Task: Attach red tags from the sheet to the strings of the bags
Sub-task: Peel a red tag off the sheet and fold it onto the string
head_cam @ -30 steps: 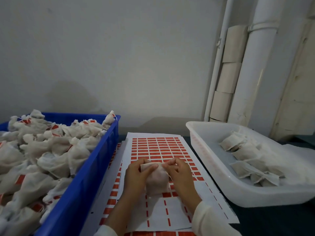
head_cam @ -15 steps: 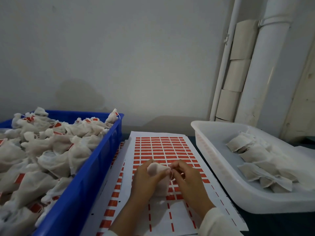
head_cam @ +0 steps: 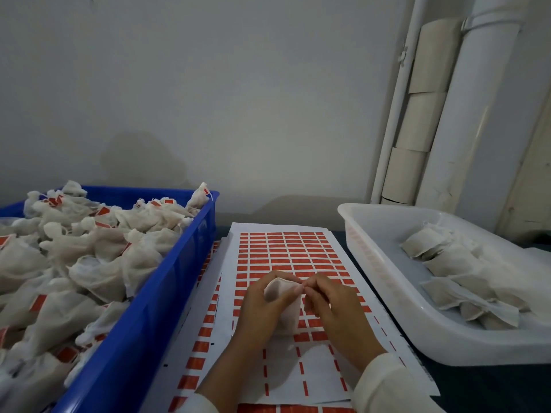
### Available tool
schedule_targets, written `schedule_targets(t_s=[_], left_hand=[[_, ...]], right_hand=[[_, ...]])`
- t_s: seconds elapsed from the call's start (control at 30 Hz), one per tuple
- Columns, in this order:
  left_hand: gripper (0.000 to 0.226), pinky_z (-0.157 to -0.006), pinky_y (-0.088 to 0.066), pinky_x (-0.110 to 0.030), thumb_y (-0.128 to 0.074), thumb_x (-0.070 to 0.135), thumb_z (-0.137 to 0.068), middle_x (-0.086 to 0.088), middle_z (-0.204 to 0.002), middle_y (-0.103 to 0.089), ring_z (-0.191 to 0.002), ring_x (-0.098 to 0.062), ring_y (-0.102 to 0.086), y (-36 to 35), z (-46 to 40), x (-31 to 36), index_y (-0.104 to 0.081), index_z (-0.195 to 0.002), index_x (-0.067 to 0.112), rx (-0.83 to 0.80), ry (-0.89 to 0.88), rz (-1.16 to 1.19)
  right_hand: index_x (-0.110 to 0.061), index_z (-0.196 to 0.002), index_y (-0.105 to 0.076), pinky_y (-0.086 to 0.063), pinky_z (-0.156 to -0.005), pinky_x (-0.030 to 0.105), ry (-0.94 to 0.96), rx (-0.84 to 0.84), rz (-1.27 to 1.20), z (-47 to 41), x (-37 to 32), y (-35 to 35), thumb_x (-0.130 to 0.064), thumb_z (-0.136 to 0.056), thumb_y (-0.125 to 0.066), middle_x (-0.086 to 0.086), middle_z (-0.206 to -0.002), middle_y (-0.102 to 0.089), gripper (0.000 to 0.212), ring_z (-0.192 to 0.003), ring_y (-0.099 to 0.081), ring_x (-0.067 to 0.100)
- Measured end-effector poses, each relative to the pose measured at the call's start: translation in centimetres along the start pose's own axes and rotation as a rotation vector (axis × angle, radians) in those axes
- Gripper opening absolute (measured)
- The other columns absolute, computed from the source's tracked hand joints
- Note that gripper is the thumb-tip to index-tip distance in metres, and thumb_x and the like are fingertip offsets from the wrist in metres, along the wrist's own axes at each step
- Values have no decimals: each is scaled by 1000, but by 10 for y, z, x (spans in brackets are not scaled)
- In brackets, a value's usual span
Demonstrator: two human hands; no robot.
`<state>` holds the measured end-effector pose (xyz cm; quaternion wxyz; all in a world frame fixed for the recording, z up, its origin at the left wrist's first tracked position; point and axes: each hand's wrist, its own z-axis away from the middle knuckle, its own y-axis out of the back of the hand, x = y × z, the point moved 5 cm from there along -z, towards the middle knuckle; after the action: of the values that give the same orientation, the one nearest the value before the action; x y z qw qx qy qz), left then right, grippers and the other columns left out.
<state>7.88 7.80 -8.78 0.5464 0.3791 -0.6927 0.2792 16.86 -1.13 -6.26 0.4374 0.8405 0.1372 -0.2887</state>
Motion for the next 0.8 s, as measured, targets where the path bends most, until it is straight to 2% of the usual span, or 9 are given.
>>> schedule_targets(t_s=[0.07,0.13,0.23,0.37,0.4,0.47,0.53,0.73,0.8], left_hand=[[22,-62,-47,-4,-72,38,-71,16,-96,-63,-80,-6,-59,2,0,-3,-56,-86,34,23,-26,-129],[17,-66,-48,-9,-69,26,-78,13,-96,-63,-80,-5,-57,6,-1,-7,-55,-85,32,61,-35,-154],[15,-60,-40,-7,-69,35,-76,25,-86,-56,-82,-7,-59,7,4,1,-55,-81,39,102,-44,-183],[10,-71,-51,-17,-67,25,-80,13,-94,-64,-79,-7,-60,4,4,2,-60,-87,28,89,-32,-76],[12,-72,-49,-16,-67,24,-81,12,-95,-63,-79,-8,-58,4,3,1,-58,-87,29,106,-19,-75],[13,-63,-41,-9,-67,31,-80,20,-90,-59,-78,-6,-57,7,5,2,-55,-84,35,169,-19,-132],[7,-59,-38,-9,-66,34,-81,22,-87,-61,-80,-7,-58,7,8,3,-59,-82,31,186,-12,-115],[17,-74,-50,-25,-67,31,-81,9,-94,-66,-87,-16,-59,14,9,-5,-65,-94,20,255,69,-18],[18,-75,-50,-25,-67,30,-81,8,-94,-66,-85,-15,-59,13,10,-6,-66,-96,20,257,91,-10]], right_hand=[[-31,-93,-52,-44,-78,3,36,13,59,1,1,1,-31,-93,-48,-21,-87,-56,4,-76,-59,1],[-30,-93,-51,-40,-74,0,70,33,129,2,0,2,-31,-92,-50,-21,-86,-53,2,-72,-56,-1],[-32,-87,-47,-39,-65,-1,80,45,160,2,0,2,-30,-89,-56,-21,-79,-53,9,-62,-55,0],[-33,-87,-47,-37,-62,-3,91,63,161,2,0,0,-31,-88,-56,-22,-78,-52,10,-59,-54,-3],[-33,-87,-47,-37,-62,-3,92,64,166,1,-1,-1,-31,-88,-56,-22,-78,-52,10,-59,-54,-3],[-33,-85,-47,-36,-63,-1,94,78,184,1,-1,0,-31,-88,-57,-21,-76,-52,11,-57,-52,-1],[-31,-83,-47,-35,-62,-1,82,111,186,0,-1,2,-29,-87,-58,-21,-74,-52,12,-56,-53,1],[-32,-73,-46,-38,-53,1,-80,147,111,2,19,6,-28,-87,-60,-26,-65,-50,21,-57,-58,2],[-33,-71,-47,-39,-52,0,-129,143,42,3,26,4,-29,-87,-59,-26,-68,-54,21,-67,-59,-7]])
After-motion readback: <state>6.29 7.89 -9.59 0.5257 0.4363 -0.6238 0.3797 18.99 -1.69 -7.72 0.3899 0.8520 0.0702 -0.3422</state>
